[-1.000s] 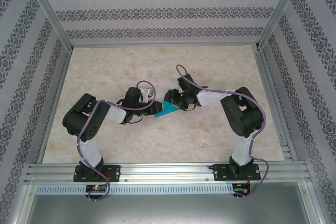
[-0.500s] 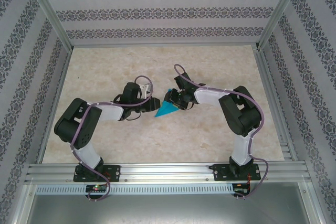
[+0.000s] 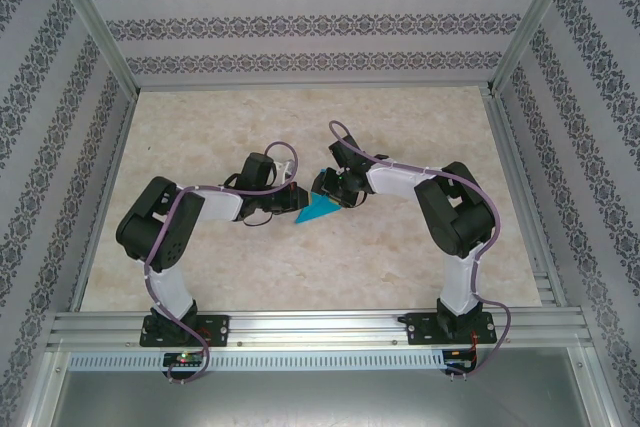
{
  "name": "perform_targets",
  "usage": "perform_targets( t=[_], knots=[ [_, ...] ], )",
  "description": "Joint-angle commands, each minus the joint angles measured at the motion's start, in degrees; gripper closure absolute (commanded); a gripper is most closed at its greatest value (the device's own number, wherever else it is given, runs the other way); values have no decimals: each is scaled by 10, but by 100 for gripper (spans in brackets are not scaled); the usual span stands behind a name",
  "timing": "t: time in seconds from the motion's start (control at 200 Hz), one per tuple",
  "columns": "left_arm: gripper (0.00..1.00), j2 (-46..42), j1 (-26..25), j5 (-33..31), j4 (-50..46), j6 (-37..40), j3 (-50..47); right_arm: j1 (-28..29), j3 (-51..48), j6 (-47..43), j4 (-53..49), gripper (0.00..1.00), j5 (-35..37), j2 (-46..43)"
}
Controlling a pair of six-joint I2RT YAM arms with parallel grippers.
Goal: Fold a paper plane with a square sheet of paper (pick it up from the middle)
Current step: Fourth fold the wing at the center of the table.
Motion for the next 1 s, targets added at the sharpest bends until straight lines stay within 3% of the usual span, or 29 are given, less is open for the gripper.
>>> perform_targets(
  t=[0.0, 0.609, 0.994],
  knots=[
    [93, 10, -2, -5, -33, 20, 19, 4, -17, -8, -66, 48, 41, 43],
    [96, 37, -2, -36, -98, 36, 51, 1, -44, -22, -11, 46, -2, 12],
    [96, 48, -2, -38, -111, 39, 60, -3, -32, -21, -56, 60, 21, 21]
  ],
)
